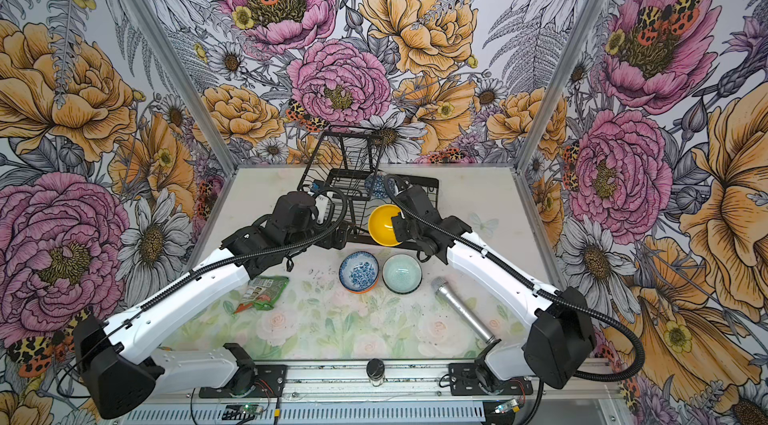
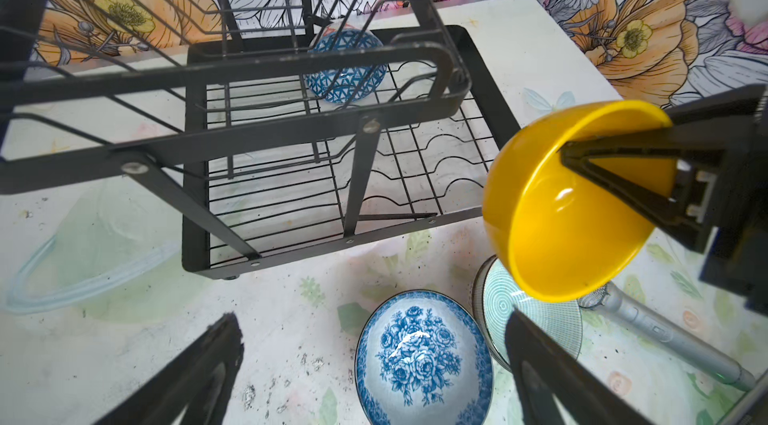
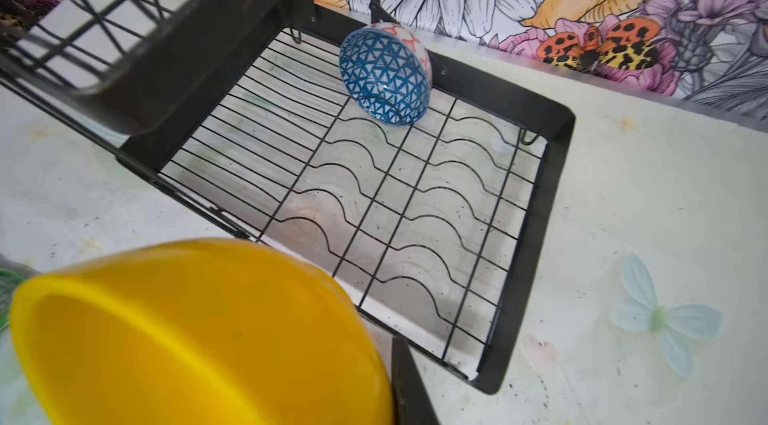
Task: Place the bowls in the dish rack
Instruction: 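Grasp the yellow bowl rim with the right gripper while the left gripper releases it, then carry the yellow bowl with the right gripper into the rack beside the blue bowl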
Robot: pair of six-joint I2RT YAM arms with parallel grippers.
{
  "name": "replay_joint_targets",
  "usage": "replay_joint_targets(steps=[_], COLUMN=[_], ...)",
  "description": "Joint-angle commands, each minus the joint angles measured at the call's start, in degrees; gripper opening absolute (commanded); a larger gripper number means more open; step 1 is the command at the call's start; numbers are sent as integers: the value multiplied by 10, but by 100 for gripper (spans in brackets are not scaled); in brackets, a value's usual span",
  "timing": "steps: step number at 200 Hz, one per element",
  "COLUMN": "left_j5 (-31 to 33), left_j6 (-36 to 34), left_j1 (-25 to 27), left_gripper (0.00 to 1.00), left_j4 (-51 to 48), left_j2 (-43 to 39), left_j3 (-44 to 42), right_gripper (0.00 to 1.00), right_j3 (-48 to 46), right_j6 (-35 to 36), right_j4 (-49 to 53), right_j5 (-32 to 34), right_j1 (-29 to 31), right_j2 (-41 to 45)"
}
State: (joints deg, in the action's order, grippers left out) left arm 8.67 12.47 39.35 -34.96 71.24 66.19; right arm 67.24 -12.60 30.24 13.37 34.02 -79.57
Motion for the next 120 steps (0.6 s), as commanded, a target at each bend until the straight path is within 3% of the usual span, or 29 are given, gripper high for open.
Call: replay_joint_targets(steps=[1, 85, 120], left_j5=[-25, -51, -51], left_j6=[-15, -10, -12], left_j1=[-8, -9, -9], left_gripper=[99, 99, 99], left_j4=[-23, -24, -22], left_j2=[-2, 0, -11], left_j3=[-10, -11, -14], right_gripper=[0, 0, 0], right_j3=[-6, -77, -93], right_j6=[85, 345, 444], right_j4=[-60, -301, -431], right_j5=[56, 156, 142], right_j1=[-24, -75, -95], right_j2=[29, 17, -39])
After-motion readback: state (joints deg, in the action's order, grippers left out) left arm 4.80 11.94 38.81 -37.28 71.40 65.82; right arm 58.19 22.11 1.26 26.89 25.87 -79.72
